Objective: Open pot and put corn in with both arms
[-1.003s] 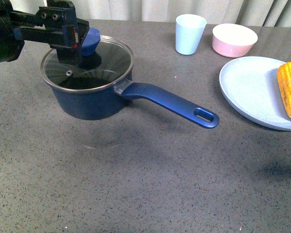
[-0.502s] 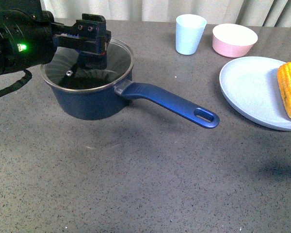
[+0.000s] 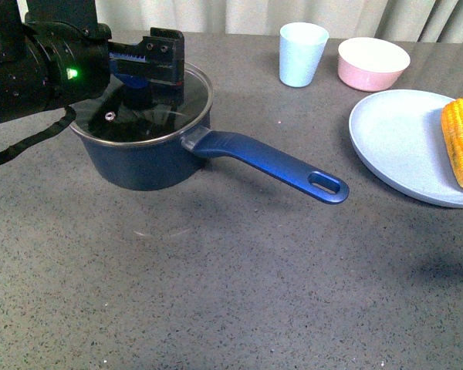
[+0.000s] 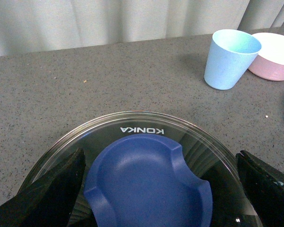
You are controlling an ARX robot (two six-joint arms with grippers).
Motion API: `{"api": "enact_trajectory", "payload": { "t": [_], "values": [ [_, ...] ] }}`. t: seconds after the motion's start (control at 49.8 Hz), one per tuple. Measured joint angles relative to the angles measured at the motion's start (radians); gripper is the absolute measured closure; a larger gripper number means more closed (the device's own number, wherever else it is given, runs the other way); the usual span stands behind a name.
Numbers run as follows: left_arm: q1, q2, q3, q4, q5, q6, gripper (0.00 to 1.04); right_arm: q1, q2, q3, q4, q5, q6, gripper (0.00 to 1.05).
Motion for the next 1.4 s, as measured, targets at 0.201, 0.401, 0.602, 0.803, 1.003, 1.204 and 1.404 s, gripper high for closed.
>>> {"api": "enact_trajectory", "payload": {
  "t": [0.201,0.401,0.602,0.803,1.003,1.204,1.404],
  "values": [
    [0.003,0.027,0.036,-0.019,-0.021,0.001,0.09,0.0,0.0,0.0,0.0,0.0,0.0,0.09],
    [0.005,0.041,0.054,-0.034,-0.033,0.0,0.09,0.0,0.0,0.0,0.0,0.0,0.0,0.09],
    [0.004,0.052,0.059,-0.042,-0.053,0.001,0.21,0.0,0.0,0.0,0.0,0.0,0.0,0.09],
    [0.0,0.052,0.062,-0.05,-0.074,0.002,0.46,0.0,0.0,0.0,0.0,0.0,0.0,0.09],
    [-0.006,0.025,0.054,-0.053,-0.098,0.004,0.46,0.0,0.0,0.0,0.0,0.0,0.0,0.09],
    [0.019,-0.123,0.009,-0.066,-0.104,-0.004,0.46,0.0,0.0,0.0,0.0,0.0,0.0,0.09],
    [0.146,-0.188,-0.048,-0.053,-0.098,-0.005,0.46,0.0,0.0,0.0,0.0,0.0,0.0,0.09]
  ]
}}
